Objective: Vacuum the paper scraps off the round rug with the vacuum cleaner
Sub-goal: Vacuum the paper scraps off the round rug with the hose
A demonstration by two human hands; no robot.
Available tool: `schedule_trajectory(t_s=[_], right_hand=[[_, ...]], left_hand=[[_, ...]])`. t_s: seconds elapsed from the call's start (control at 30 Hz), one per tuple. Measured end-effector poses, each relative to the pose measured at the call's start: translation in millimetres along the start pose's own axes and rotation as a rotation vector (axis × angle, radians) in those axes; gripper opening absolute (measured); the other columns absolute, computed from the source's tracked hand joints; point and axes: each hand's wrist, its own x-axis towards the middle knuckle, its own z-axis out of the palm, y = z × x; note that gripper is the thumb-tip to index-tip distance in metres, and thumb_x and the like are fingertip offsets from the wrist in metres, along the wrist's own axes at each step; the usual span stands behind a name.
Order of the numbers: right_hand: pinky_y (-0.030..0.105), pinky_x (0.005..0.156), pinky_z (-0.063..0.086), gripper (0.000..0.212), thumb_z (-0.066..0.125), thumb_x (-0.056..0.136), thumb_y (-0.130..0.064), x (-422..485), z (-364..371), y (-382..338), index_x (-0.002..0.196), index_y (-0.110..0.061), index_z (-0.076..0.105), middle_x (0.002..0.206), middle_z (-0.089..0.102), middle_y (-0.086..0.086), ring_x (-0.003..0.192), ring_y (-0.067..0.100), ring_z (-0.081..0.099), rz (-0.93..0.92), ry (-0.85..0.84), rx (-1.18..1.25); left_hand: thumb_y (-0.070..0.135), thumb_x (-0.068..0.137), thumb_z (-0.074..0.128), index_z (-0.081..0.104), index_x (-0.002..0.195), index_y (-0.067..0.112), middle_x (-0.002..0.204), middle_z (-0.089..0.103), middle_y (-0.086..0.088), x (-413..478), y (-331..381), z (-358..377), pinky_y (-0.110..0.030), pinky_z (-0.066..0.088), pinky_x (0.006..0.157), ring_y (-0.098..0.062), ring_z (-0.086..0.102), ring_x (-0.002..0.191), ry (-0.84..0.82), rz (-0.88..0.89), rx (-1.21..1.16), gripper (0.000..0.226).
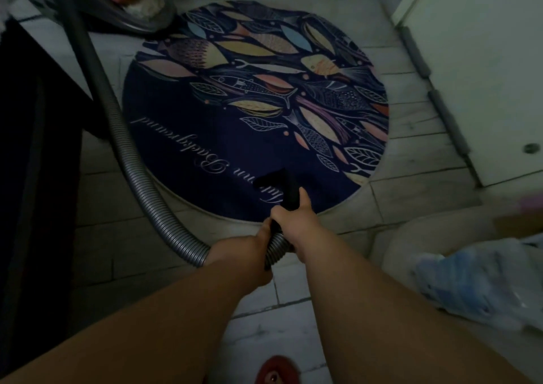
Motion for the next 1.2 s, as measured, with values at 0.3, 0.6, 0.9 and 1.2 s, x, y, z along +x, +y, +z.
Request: schedule_trajectory(t_s=[0.3, 0.6, 0.9, 1.2], right_hand=[[0.056, 0.091, 0.054, 0.094, 0.060, 0.088, -0.030, -1.0, -55.9, 27.6, 0.154, -0.049, -0.003, 0.143, 0.046, 0.014, 0.106, 0.038, 0.060, 0.134, 0.173, 0.151], [0.057, 0.085, 0.057, 0.092, 0.062, 0.083, -0.026, -2.4, -58.0, 40.3, 0.152, -0.050, 0.005, 0.122, 0.053, 0.013, 0.090, 0.034, 0.061, 0.134, 0.256, 0.286], [0.055, 0.083, 0.058, 0.090, 0.063, 0.085, -0.027, -16.8, -24.1, 34.1, 0.152, -0.048, 0.007, 0.122, 0.054, 0.015, 0.091, 0.032, 0.061, 0.158, 0.252, 0.323], [0.054, 0.083, 0.059, 0.095, 0.063, 0.087, -0.023, -31.4, 7.5, 5.2, 0.154, -0.048, 0.001, 0.124, 0.052, 0.012, 0.097, 0.032, 0.064, 0.142, 0.112, 0.394]], left_hand=[[0.033, 0.087, 0.053, -0.017, 0.149, 0.030, 0.107, 0.063, -0.002, 17.8, 55.7, -1.1, -0.030, 0.043, 0.067, -0.022, 0.062, 0.090, -0.034, 0.141, 0.143, 0.093], [0.033, 0.086, 0.054, -0.020, 0.147, 0.035, 0.100, 0.063, -0.001, 23.7, 66.6, -1.5, -0.030, 0.042, 0.067, -0.022, 0.062, 0.087, -0.088, 0.162, 0.192, 0.096], [0.033, 0.086, 0.054, -0.019, 0.146, 0.038, 0.095, 0.062, -0.001, 3.8, 31.9, -15.2, -0.030, 0.041, 0.066, -0.020, 0.062, 0.083, -0.152, 0.112, 0.177, 0.095], [0.030, 0.086, 0.054, -0.014, 0.147, 0.040, 0.097, 0.059, 0.000, -12.8, -6.5, -42.1, -0.032, 0.050, 0.071, -0.019, 0.060, 0.085, -0.185, 0.031, 0.116, 0.093]])
